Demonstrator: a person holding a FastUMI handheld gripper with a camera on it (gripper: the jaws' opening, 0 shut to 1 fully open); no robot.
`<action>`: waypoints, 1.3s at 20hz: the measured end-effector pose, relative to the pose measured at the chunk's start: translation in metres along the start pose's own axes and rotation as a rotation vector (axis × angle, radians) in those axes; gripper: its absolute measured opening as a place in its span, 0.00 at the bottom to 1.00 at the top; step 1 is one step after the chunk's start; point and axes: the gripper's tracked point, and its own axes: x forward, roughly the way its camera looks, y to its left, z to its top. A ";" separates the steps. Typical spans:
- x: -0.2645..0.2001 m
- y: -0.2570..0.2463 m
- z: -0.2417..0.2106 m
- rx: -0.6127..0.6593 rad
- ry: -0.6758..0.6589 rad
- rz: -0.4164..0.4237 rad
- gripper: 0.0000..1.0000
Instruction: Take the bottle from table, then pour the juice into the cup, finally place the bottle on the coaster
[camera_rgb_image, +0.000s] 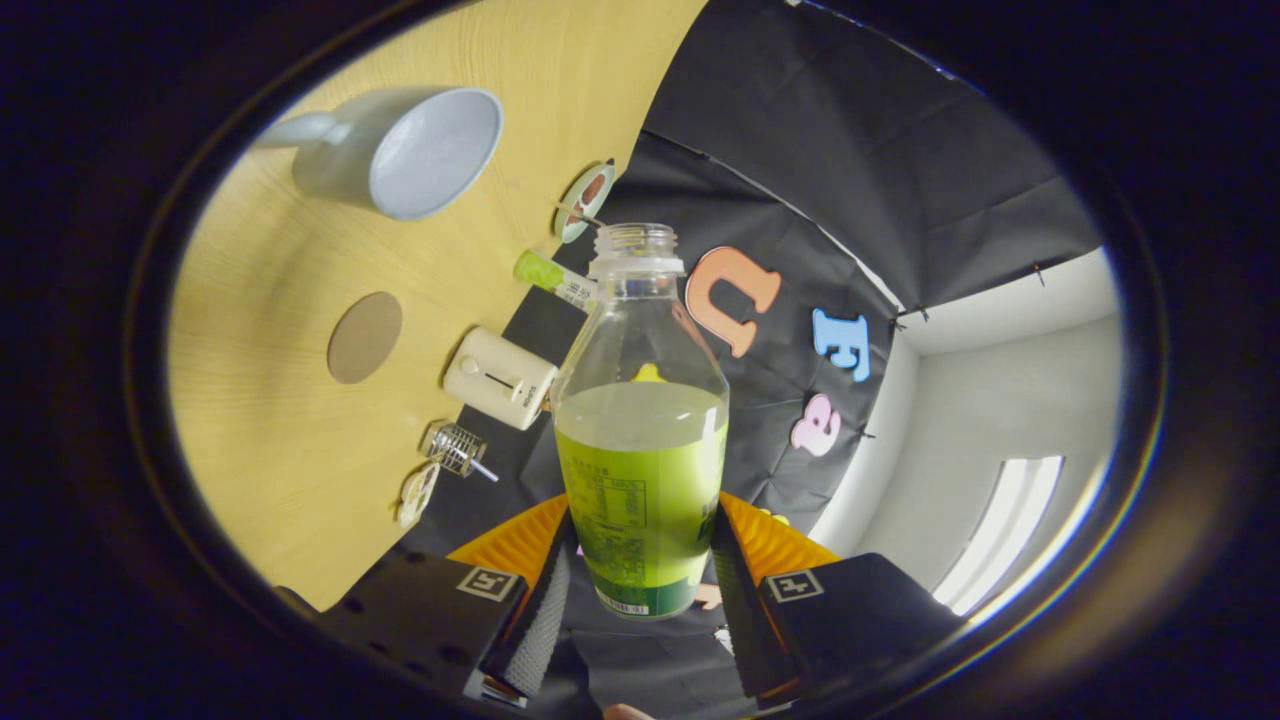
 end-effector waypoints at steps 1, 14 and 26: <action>0.000 -0.001 0.000 0.005 0.000 0.001 0.75; -0.002 0.016 -0.003 0.429 0.082 0.135 0.75; -0.022 0.016 -0.025 1.165 0.106 0.315 0.75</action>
